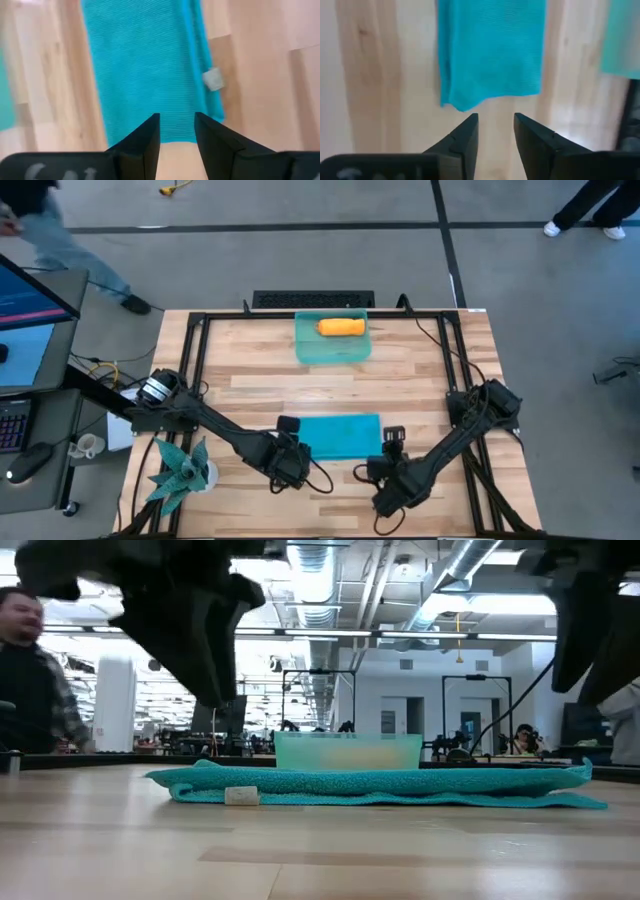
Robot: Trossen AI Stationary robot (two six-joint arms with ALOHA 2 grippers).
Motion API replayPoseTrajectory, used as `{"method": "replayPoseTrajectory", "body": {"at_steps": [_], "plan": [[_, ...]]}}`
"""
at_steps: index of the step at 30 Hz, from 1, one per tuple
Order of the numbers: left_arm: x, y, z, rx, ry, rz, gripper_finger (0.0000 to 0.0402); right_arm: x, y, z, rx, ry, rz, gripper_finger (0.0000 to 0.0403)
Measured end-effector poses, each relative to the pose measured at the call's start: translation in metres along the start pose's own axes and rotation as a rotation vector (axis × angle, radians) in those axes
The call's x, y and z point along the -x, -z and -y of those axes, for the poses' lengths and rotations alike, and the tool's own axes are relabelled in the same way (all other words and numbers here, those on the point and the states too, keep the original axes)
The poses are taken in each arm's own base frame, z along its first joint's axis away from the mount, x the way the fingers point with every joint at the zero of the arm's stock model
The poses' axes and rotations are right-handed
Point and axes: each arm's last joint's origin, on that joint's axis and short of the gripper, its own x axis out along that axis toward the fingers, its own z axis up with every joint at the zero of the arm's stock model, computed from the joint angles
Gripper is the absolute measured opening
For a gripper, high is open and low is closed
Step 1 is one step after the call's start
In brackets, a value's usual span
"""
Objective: Roll microfiber towels into tight, uniform cylinder then place into a basket
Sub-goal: Roll the blue microfiber cloth on the table
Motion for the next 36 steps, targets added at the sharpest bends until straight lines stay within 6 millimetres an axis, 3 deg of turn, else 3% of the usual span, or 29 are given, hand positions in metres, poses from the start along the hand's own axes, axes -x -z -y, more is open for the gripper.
{"method": "replayPoseTrajectory", "body": {"at_steps": [4,8,13,18,22,26,36], "plan": [[-0.018,0.013,0.001,0.004,-0.008,-0.017,0.0114,-0.002,0.014,-0.007,0.026,0.084,0.029,0.0123],[-0.036,0.019,-0.001,0.030,0.047,-0.006,0.0114,-0.004,0.033,0.000,-0.014,0.132,0.042,0.0100],[-0.042,0.011,-0.015,0.004,0.022,0.041,0.0114,-0.007,0.060,0.023,-0.128,0.142,0.088,0.0075],[-0.052,0.001,-0.040,0.051,0.034,0.085,0.0114,-0.016,0.081,0.039,-0.290,0.024,0.255,0.0052],[-0.057,-0.009,-0.055,0.118,0.084,0.155,0.0114,-0.031,0.081,0.048,-0.417,-0.117,0.396,0.0037],[-0.066,-0.017,-0.056,0.143,0.141,0.216,0.0114,-0.050,0.072,0.055,-0.495,-0.200,0.498,0.0024],[-0.098,-0.016,-0.040,0.109,0.180,0.179,0.0114,-0.082,0.046,0.057,-0.562,-0.499,0.450,0.0017]]}}
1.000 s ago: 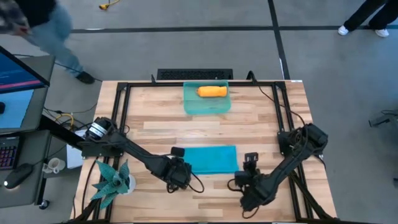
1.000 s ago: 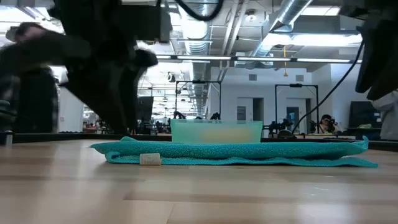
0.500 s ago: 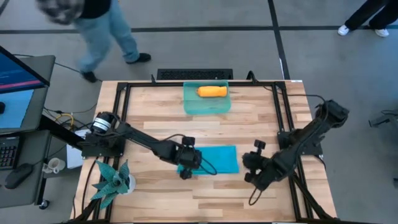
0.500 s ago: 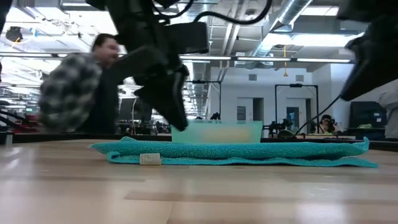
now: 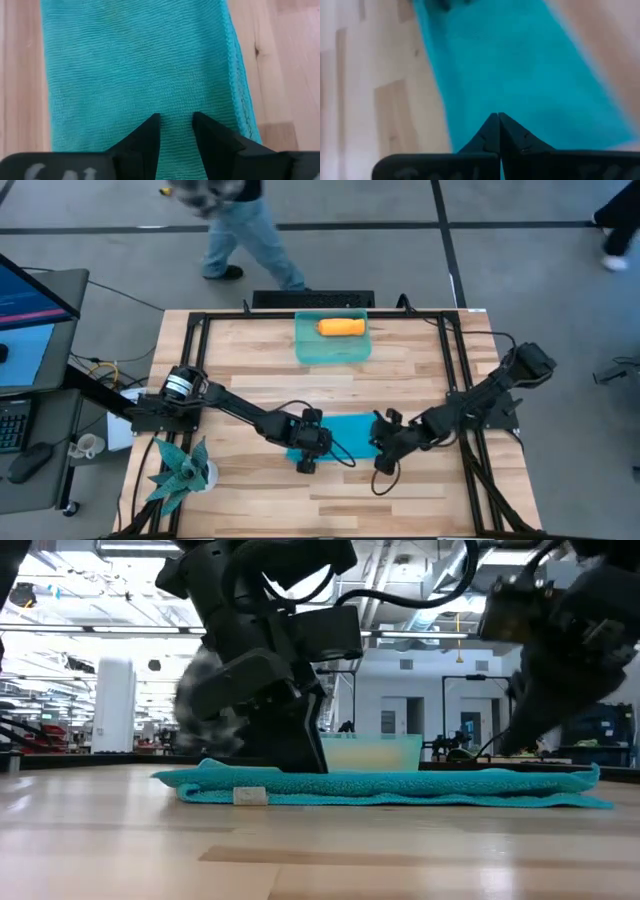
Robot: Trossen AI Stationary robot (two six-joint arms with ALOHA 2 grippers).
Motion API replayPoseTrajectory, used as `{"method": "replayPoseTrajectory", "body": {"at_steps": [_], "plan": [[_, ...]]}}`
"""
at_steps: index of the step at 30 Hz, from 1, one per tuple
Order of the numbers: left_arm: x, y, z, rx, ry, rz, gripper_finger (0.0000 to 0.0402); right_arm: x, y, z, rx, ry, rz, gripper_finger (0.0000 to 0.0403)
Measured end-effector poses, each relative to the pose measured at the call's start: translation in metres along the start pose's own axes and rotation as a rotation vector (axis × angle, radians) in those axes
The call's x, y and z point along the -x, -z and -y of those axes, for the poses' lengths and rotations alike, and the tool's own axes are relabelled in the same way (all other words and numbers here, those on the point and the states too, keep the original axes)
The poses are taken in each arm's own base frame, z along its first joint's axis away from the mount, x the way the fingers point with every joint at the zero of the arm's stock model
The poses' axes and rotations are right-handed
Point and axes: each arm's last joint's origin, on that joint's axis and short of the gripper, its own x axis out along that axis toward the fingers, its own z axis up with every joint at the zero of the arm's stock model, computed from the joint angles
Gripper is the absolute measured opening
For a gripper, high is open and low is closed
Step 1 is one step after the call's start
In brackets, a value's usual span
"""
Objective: Roll microfiber towels into tight, uniform cylinder then place into a basket
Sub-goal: Roll the blue microfiber cloth on the table
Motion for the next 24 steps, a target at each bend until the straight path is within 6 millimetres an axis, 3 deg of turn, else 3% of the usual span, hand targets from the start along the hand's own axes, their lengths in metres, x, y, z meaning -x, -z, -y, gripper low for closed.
{"method": "replayPoseTrajectory", "body": {"at_steps": [7,11,18,24], "plan": [[-0.002,0.001,0.000,0.081,0.002,-0.009,0.0114,-0.029,0.007,0.008,-0.068,-0.031,-0.166,0.0015],[-0.002,0.002,0.001,0.141,0.027,-0.019,0.0114,-0.034,0.004,0.016,-0.096,-0.014,-0.196,0.0017],[0.003,-0.001,0.001,0.264,0.029,-0.073,0.0114,-0.019,0.001,0.029,-0.077,0.020,-0.250,0.0016],[0.005,-0.007,0.006,0.269,0.060,-0.059,0.0114,-0.008,-0.005,0.056,-0.063,0.203,-0.244,0.0014]]}}
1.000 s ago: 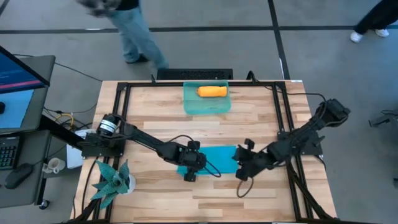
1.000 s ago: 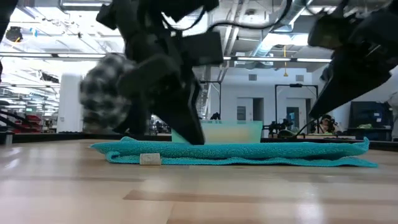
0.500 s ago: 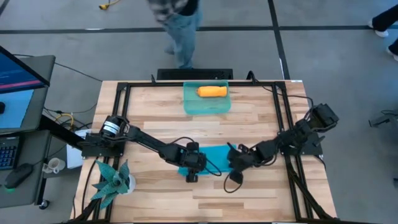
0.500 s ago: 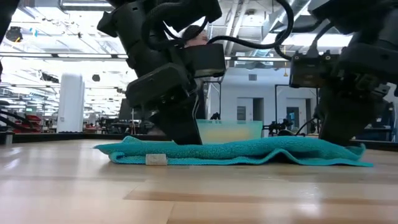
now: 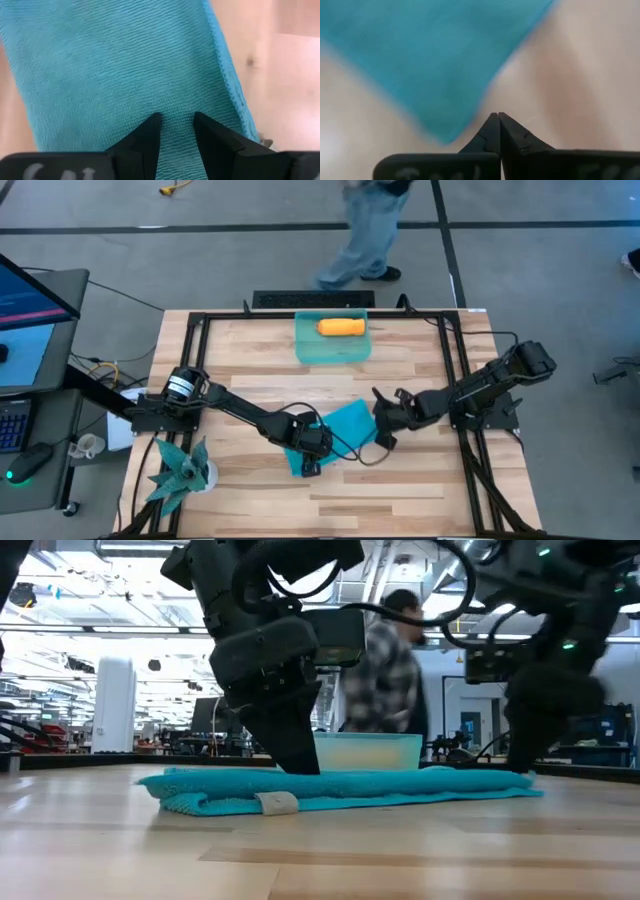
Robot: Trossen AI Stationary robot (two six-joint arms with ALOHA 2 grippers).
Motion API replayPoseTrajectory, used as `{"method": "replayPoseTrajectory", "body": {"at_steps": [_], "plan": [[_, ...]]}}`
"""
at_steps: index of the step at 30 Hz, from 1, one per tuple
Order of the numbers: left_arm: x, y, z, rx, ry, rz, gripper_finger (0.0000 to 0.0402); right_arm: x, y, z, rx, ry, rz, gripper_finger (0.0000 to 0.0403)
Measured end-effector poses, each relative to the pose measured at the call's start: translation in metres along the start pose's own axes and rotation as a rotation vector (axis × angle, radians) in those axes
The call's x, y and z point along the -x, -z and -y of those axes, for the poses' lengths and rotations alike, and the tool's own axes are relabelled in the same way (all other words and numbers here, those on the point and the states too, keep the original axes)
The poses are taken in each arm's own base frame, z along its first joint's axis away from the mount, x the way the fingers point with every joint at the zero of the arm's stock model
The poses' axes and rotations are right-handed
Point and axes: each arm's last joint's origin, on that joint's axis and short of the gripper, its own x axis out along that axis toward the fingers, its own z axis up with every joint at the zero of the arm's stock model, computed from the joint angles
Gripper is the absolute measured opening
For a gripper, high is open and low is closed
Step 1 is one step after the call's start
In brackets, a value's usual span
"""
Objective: Roll microfiber towels into tight, uniform cylinder then place into a basket
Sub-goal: Roll the blue microfiber cloth on the table
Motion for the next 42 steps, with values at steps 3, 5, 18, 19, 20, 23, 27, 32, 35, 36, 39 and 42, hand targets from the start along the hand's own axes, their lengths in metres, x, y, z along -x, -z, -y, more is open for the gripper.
{"method": "replayPoseTrajectory", "body": {"at_steps": [3,5,18,19,20,23,27,32,35,36,39,42], "plan": [[0.000,-0.002,0.001,-0.026,0.014,0.017,0.0114,-0.003,-0.008,0.012,-0.029,0.041,0.010,0.0019],[0.000,-0.002,0.001,-0.038,0.015,0.022,0.0114,-0.004,-0.010,0.019,-0.028,0.062,-0.002,0.0020],[0.048,-0.041,0.000,-0.271,-0.080,0.269,0.0114,0.083,-0.029,0.034,-0.057,0.114,0.208,0.0022],[0.048,-0.045,-0.002,-0.293,-0.064,0.292,0.0114,0.092,-0.029,0.035,-0.064,0.124,0.252,0.0023],[0.048,-0.048,-0.005,-0.310,-0.033,0.307,0.0114,0.100,-0.029,0.037,-0.072,0.134,0.295,0.0023],[0.047,-0.058,-0.018,-0.307,0.096,0.373,0.0114,0.119,-0.027,0.041,-0.102,0.135,0.416,0.0023],[0.041,-0.063,-0.044,-0.280,0.145,0.408,0.0114,0.136,-0.021,0.042,-0.172,0.099,0.515,0.0019],[0.029,-0.057,-0.078,-0.156,0.131,0.405,0.0114,0.138,-0.016,0.033,-0.177,0.088,0.545,0.0020],[0.020,-0.048,-0.085,-0.125,0.174,0.421,0.0114,0.136,-0.015,0.028,-0.155,0.087,0.533,0.0024],[0.019,-0.046,-0.085,-0.123,0.185,0.430,0.0114,0.136,-0.014,0.027,-0.152,0.086,0.533,0.0025],[0.014,-0.039,-0.085,-0.122,0.187,0.413,0.0114,0.135,-0.016,0.026,-0.158,0.085,0.537,0.0026],[0.015,-0.039,-0.083,-0.143,0.188,0.425,0.0114,0.135,-0.019,0.027,-0.179,0.076,0.559,0.0024]]}}
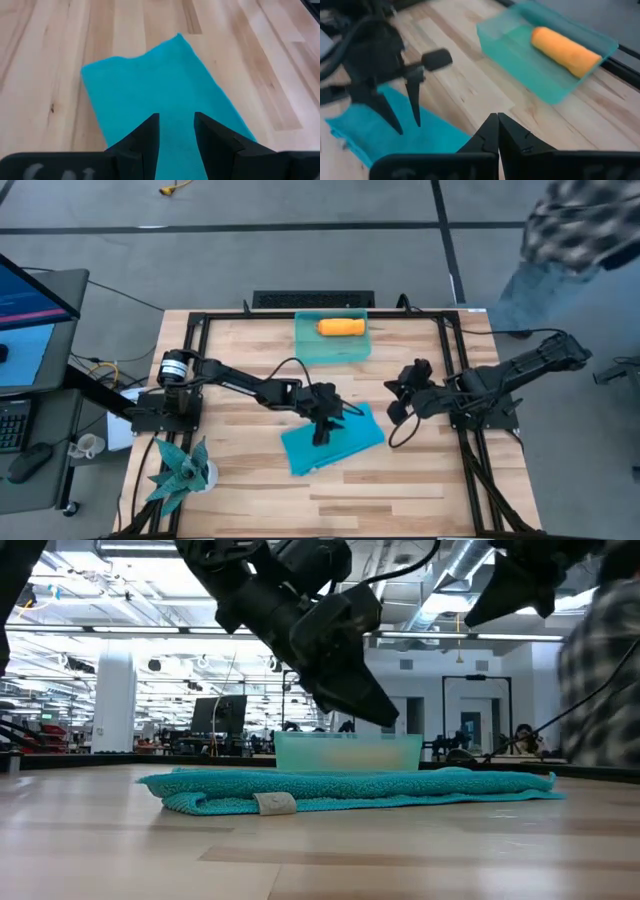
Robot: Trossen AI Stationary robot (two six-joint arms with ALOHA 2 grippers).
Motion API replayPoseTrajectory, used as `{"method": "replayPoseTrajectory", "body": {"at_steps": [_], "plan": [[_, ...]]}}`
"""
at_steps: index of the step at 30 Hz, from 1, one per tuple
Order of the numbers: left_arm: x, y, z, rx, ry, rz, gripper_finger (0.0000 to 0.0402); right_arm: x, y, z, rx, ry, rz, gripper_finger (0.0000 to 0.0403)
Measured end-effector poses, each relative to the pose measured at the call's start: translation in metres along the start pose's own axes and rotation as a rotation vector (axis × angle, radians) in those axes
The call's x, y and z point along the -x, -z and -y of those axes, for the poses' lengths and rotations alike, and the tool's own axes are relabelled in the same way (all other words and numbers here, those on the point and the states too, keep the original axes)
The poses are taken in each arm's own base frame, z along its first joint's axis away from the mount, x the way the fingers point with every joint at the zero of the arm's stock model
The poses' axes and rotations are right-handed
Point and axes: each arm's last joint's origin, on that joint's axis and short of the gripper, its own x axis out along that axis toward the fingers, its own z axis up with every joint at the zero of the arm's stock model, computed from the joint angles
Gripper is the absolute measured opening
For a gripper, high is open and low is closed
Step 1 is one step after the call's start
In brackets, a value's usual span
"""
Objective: Roll microfiber towels into tight, uniform cylinder then place into a basket
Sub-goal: Roll the blue microfiber cloth on the table
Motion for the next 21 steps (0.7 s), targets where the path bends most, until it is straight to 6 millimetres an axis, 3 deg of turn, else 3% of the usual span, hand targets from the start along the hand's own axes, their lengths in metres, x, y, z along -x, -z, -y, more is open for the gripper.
{"method": "replayPoseTrajectory", "body": {"at_steps": [9,16,21], "plan": [[-0.001,0.000,0.008,-0.045,0.066,0.006,0.0114,-0.007,-0.016,-0.005,0.005,-0.038,0.101,0.0024],[-0.028,0.013,0.007,-0.021,0.126,0.012,0.0114,-0.009,-0.014,-0.006,0.016,-0.033,0.091,0.0025],[-0.033,0.013,0.001,0.022,0.063,-0.004,0.0114,-0.009,-0.014,-0.006,0.036,-0.033,0.092,0.0021]]}}
